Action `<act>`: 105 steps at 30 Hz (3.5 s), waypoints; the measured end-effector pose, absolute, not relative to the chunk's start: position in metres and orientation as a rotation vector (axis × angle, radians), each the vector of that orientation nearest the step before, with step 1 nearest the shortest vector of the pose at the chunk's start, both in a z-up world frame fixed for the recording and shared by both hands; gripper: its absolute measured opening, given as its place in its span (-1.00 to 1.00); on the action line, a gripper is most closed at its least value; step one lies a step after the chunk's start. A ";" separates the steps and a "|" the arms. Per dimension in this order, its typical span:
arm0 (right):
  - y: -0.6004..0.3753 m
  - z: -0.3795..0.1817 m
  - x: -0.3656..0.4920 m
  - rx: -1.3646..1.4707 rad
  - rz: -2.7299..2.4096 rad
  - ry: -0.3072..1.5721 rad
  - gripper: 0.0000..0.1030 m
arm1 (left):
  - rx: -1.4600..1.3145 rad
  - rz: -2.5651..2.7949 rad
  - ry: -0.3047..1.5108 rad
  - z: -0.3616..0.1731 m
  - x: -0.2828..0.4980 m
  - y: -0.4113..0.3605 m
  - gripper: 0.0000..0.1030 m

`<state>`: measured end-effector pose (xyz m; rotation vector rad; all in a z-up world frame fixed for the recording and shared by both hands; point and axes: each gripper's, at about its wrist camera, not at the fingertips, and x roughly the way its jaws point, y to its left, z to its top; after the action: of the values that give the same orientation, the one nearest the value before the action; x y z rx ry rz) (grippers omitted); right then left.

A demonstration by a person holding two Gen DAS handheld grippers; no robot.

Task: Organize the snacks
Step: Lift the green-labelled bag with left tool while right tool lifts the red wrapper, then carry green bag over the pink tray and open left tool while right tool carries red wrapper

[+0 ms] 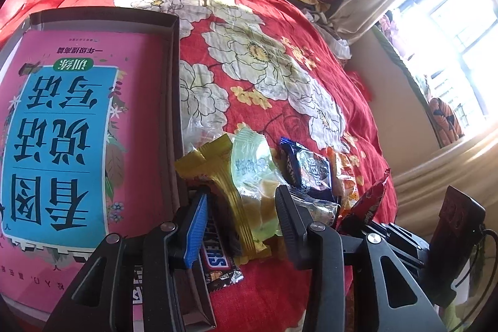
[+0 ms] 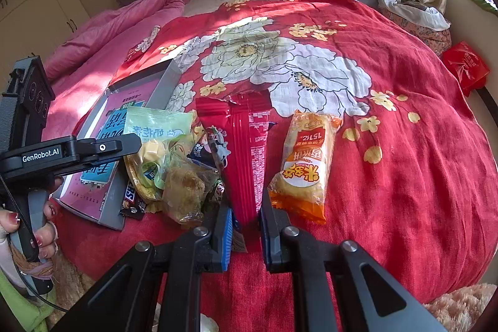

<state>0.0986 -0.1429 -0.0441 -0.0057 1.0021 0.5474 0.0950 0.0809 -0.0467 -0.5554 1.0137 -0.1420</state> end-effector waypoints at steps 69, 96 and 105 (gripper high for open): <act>-0.114 0.008 0.075 0.031 0.688 0.811 -0.71 | -0.386 -0.054 0.875 0.026 0.072 0.103 -0.39; 0.035 -0.021 0.042 -0.132 0.969 0.892 -0.71 | -0.453 0.248 0.887 -0.013 -0.011 0.205 -0.39; 0.035 -0.047 0.051 -0.143 0.937 0.980 -0.71 | -0.468 0.258 0.919 -0.031 -0.006 0.207 -0.39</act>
<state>0.0506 0.0347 -0.0470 -0.1432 0.9801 0.9365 -0.0062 0.2066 -0.0307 -0.4683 0.9190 0.2575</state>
